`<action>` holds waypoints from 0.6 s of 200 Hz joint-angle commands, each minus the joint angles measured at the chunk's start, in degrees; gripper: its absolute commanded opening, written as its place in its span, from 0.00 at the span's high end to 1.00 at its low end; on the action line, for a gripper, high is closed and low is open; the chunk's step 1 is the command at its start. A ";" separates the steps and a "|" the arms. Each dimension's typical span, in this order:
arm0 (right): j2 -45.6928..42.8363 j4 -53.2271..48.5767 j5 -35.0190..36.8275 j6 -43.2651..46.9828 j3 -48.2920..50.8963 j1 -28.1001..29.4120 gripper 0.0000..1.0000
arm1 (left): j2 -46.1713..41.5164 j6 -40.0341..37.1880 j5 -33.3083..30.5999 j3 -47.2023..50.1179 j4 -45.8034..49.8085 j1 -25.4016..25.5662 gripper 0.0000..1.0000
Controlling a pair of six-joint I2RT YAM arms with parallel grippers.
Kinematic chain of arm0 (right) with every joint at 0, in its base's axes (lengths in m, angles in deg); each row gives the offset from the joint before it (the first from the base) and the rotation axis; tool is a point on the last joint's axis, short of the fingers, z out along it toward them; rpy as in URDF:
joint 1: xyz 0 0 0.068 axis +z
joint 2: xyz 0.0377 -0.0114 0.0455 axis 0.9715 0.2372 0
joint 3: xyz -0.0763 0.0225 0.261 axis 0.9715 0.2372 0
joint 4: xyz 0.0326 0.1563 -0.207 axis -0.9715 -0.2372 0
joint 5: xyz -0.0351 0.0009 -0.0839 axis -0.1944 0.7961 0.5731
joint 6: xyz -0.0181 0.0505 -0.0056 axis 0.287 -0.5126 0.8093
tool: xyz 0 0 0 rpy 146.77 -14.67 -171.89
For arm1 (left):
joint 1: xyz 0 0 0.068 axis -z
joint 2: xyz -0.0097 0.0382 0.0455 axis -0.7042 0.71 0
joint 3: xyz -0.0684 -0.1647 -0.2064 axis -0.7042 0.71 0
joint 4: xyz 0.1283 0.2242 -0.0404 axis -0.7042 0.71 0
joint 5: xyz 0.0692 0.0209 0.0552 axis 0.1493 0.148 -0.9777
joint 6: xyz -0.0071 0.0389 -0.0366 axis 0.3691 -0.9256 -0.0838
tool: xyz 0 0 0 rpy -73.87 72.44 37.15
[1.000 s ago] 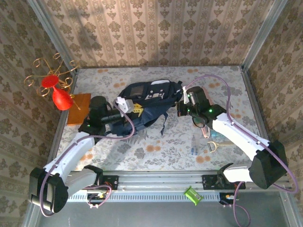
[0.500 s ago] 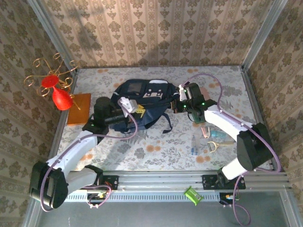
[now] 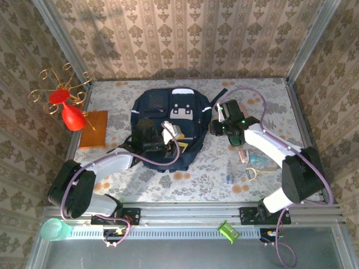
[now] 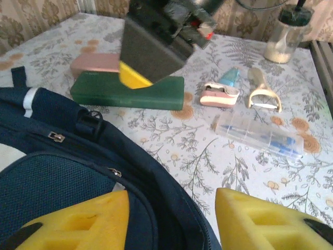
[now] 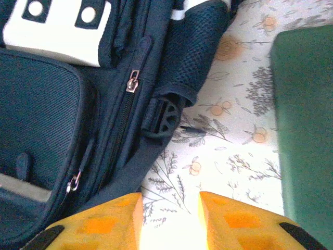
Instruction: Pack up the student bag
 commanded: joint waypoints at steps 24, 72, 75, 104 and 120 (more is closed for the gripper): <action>1.89 6.36 0.31 -3.89 0.06 -0.65 0.52 | -7.76 18.89 -24.57 1.67 4.98 -4.98 0.38; 18.87 13.85 -6.12 -12.94 -10.02 -5.92 0.39 | -4.98 36.58 -34.32 -1.11 19.45 -17.57 0.33; 20.13 14.12 -7.49 -13.12 -10.84 -6.32 0.39 | -4.72 37.15 -34.20 -1.17 19.78 -17.78 0.33; 28.63 15.10 -16.76 -14.23 -17.77 -7.19 0.40 | -0.83 39.82 -31.39 -1.07 20.63 -18.67 0.31; 29.75 15.87 -18.19 -15.05 -18.37 -7.25 0.45 | 1.70 41.03 -29.31 -0.71 18.93 -18.78 0.32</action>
